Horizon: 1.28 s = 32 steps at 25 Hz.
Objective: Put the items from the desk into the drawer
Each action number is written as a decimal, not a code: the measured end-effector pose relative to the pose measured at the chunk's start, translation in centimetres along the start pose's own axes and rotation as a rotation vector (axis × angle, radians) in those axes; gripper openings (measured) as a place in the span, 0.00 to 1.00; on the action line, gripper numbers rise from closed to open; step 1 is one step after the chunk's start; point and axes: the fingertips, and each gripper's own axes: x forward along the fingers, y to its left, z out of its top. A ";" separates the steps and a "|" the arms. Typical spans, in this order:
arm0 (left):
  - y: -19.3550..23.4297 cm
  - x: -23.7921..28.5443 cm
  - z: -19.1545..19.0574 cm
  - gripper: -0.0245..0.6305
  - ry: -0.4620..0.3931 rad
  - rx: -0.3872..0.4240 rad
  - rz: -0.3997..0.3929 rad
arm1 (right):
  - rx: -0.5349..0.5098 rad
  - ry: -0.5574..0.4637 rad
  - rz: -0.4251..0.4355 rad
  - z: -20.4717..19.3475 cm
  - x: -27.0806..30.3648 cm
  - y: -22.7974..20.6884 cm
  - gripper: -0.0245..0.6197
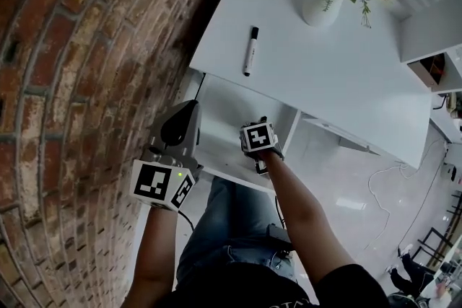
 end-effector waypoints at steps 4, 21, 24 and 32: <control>0.6 -0.7 -0.1 0.04 -0.004 -0.010 0.032 | -0.035 0.089 -0.169 -0.7 0.4 -3.2 0.23; -0.5 -1.1 5.1 0.04 -0.080 -0.009 0.102 | 0.076 -0.033 -0.076 2.4 -9.0 -0.9 0.38; -1.0 -1.5 6.4 0.04 -0.103 -0.004 0.116 | 0.061 -0.059 -0.045 3.2 -11.1 -0.1 0.38; -2.2 -2.0 9.6 0.04 -0.165 0.016 0.121 | 0.018 -0.116 0.021 4.5 -16.9 1.4 0.37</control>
